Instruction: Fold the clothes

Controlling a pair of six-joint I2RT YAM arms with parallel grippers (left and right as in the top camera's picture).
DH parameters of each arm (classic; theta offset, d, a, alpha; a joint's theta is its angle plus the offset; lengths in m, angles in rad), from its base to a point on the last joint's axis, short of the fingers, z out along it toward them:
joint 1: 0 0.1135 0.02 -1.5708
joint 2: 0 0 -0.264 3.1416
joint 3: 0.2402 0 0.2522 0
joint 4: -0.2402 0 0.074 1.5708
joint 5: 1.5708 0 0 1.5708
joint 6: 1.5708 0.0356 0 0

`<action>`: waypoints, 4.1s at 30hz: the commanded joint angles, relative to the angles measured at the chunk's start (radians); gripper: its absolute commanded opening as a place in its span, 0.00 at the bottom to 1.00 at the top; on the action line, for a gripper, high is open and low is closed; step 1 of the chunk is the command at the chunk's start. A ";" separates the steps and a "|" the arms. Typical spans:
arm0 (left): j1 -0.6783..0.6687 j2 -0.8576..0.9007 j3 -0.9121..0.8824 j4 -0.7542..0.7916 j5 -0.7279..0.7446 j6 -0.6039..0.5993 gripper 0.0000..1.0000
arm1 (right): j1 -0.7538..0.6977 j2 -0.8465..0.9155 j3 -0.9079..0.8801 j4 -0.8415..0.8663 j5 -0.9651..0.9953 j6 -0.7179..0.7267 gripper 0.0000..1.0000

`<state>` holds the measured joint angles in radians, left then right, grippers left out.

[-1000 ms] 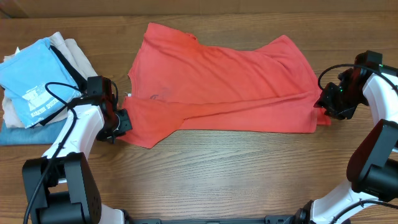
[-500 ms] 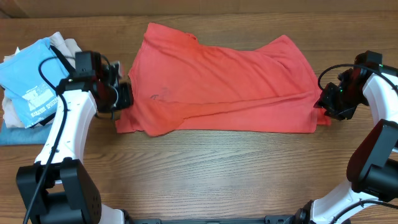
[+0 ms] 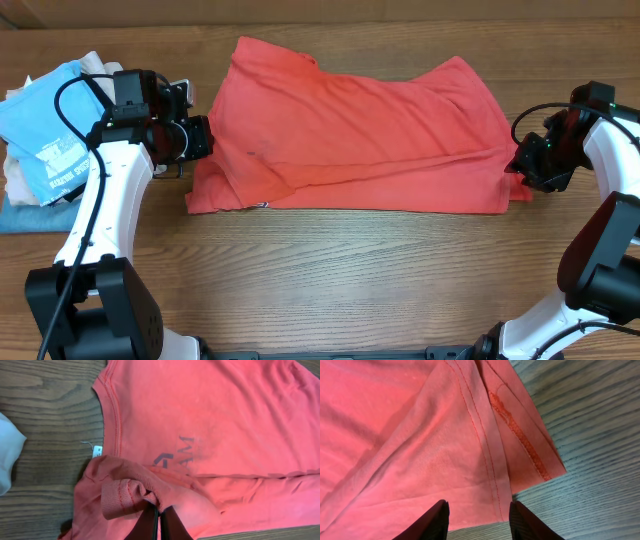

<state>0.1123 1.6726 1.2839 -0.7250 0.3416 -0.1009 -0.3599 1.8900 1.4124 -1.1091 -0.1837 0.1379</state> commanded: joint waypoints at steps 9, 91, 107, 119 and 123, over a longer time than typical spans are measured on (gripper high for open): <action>-0.016 0.008 0.005 -0.029 0.013 -0.012 0.49 | 0.000 0.009 0.001 0.009 -0.004 0.003 0.43; 0.090 0.107 -0.412 -0.244 -0.281 -0.311 0.04 | 0.016 0.137 -0.108 -0.238 0.361 0.230 0.11; 0.089 -0.371 -0.218 -0.217 -0.145 -0.130 0.62 | 0.017 -0.209 0.055 -0.187 0.335 0.216 0.22; -0.030 -0.235 0.024 -0.140 -0.093 -0.048 0.63 | 0.017 -0.225 0.055 -0.153 0.099 0.067 0.24; -0.060 -0.035 0.263 -0.198 -0.071 -0.007 0.67 | 0.017 -0.225 0.055 -0.158 0.099 0.067 0.24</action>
<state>0.0677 1.5223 1.4147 -0.8993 0.2447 -0.1707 -0.3397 1.6737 1.4528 -1.2697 -0.0547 0.2264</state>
